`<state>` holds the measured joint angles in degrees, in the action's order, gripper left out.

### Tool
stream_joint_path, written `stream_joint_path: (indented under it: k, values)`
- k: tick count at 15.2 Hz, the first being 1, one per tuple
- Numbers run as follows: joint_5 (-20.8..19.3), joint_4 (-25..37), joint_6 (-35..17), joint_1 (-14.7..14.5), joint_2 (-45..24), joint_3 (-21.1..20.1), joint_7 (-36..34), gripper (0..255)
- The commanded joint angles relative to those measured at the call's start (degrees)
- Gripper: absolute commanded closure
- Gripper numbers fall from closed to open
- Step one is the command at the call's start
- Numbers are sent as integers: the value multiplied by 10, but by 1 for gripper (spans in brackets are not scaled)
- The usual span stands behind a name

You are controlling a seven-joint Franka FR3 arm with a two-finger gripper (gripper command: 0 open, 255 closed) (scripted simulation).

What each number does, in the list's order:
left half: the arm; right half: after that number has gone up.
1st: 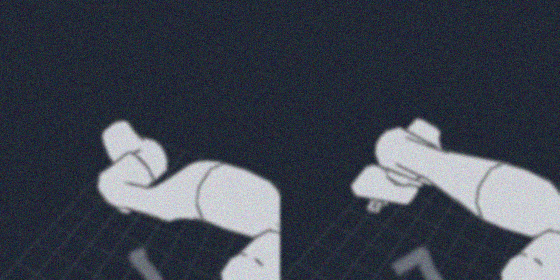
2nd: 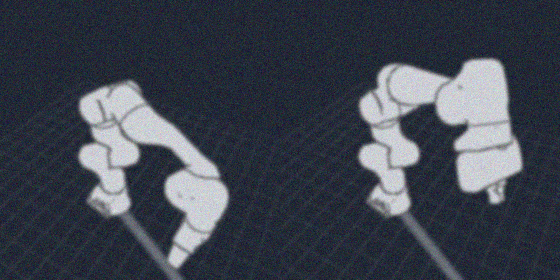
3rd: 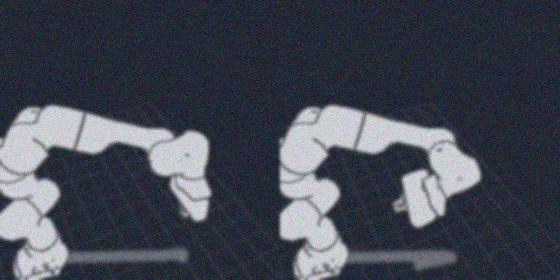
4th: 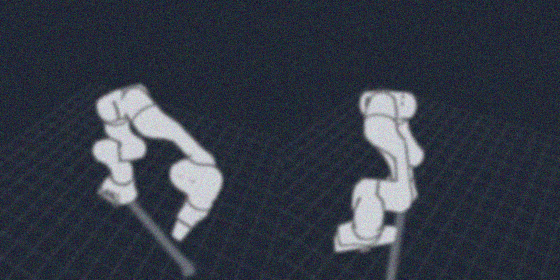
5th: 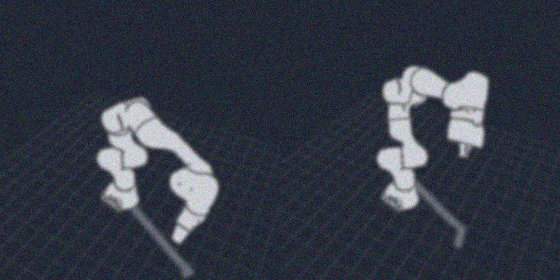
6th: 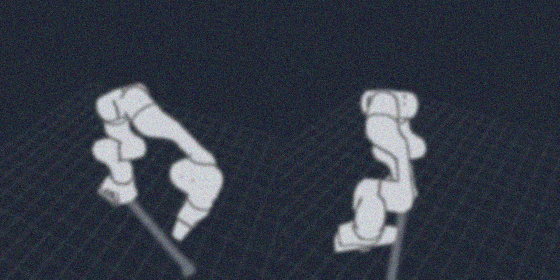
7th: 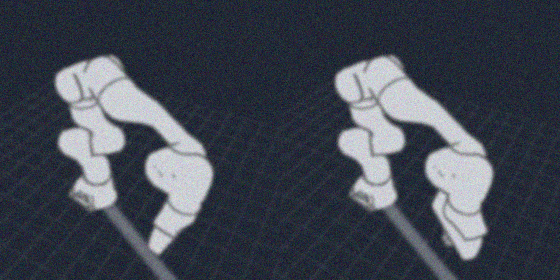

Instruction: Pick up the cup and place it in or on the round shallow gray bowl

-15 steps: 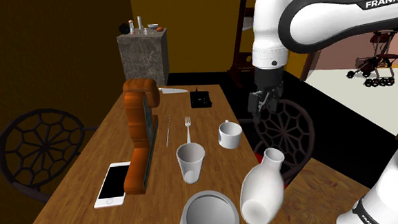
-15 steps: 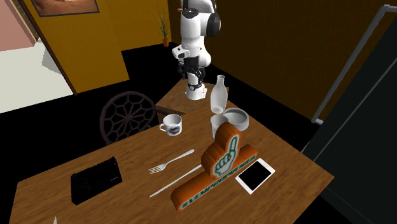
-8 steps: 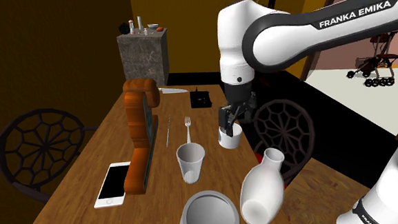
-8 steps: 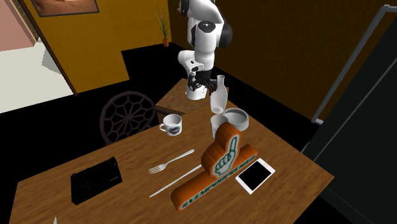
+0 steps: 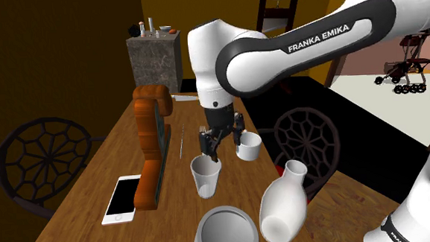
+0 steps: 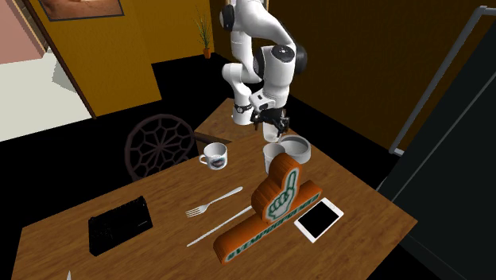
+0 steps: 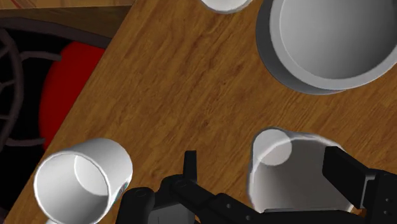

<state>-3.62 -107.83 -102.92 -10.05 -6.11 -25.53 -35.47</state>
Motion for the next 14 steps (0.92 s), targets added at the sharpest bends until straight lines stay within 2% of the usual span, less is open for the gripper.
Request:
stream_joint_path:
  k: [1, 7, 14]
  values:
    - [-22, 48, 4, -17, -53, -8, -30, 0]
    - [-83, 207, 39, -81, -204, -8, -89, 0]
    - [-86, 164, -6, -77, -206, -5, -93, 0]
